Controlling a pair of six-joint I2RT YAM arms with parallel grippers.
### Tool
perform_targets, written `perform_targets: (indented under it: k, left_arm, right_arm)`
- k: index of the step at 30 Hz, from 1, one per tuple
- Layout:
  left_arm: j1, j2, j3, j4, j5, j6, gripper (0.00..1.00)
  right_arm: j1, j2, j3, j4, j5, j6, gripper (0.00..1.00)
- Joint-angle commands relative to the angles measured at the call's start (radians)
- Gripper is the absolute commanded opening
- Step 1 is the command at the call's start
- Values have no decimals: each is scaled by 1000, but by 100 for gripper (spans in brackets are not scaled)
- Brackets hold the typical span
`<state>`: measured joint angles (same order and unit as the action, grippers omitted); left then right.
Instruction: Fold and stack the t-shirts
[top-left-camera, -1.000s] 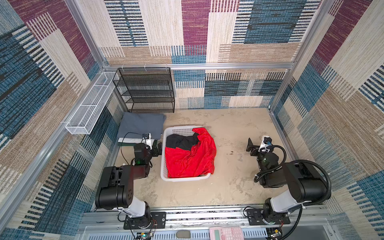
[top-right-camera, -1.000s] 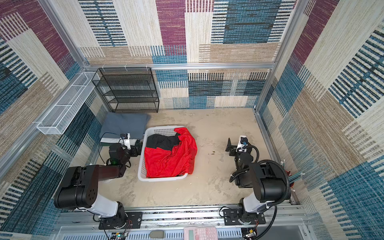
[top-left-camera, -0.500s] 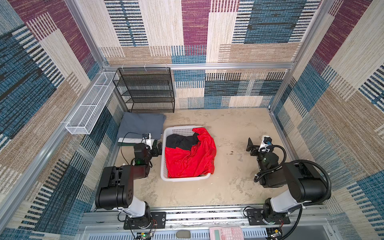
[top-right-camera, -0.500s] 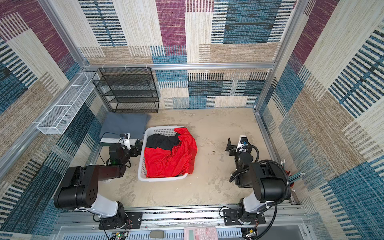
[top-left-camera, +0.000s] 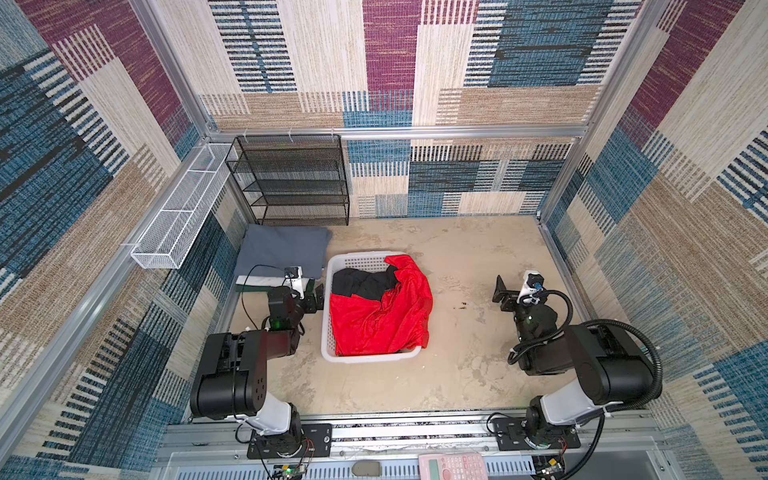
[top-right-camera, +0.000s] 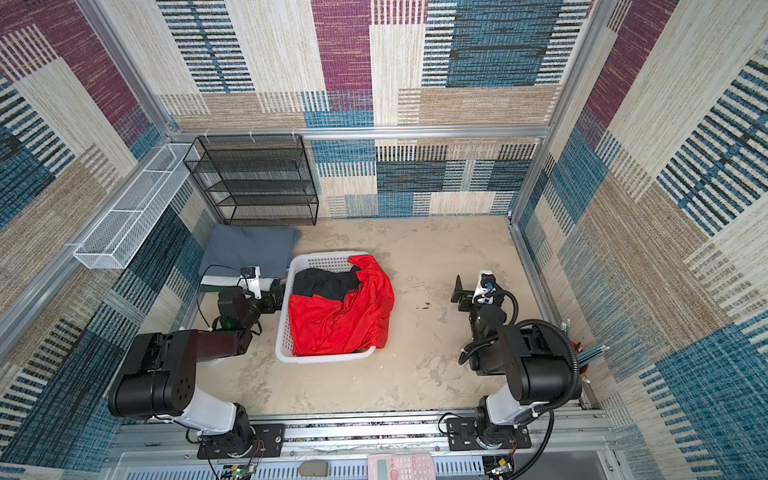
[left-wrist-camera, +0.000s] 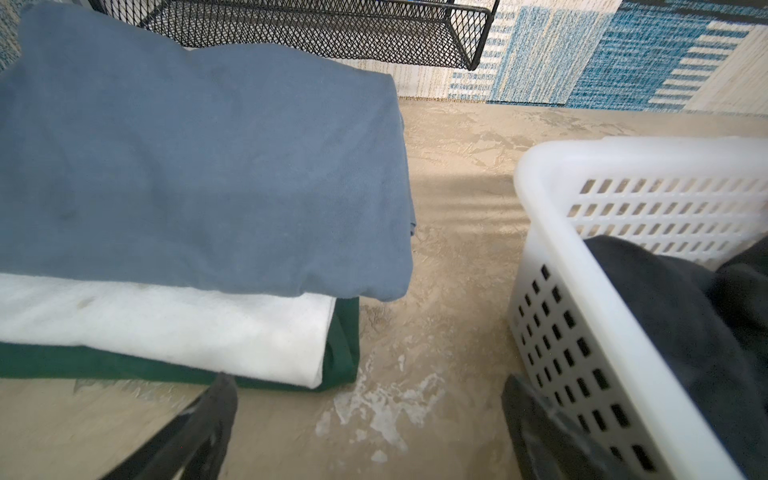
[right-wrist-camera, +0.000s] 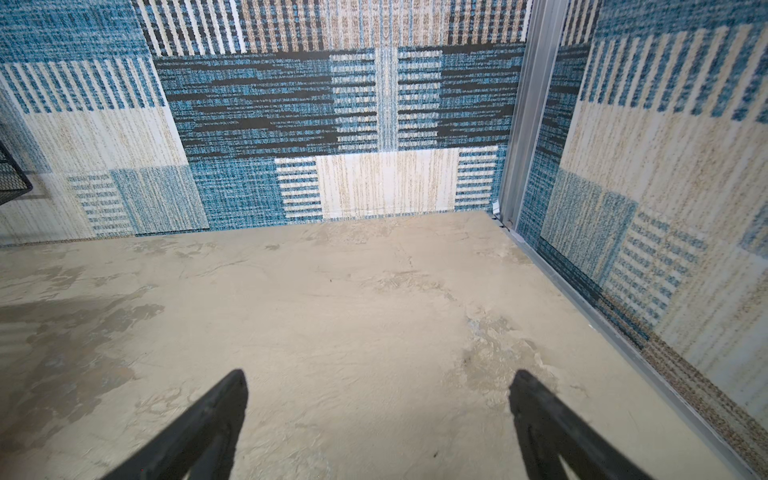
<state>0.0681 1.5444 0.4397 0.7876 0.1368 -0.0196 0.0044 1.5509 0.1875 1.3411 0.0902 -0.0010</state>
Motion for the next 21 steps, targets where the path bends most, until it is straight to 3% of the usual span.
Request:
perform_targets:
  k: [1,21]
  left_arm:
    - [1,1,8,2,5,27,100]
    - [1,1,8,1,6,25,100]
  right_arm:
    - [1,0,-1,32,13,1,99]
    - [3,1,3,26,16,1,99]
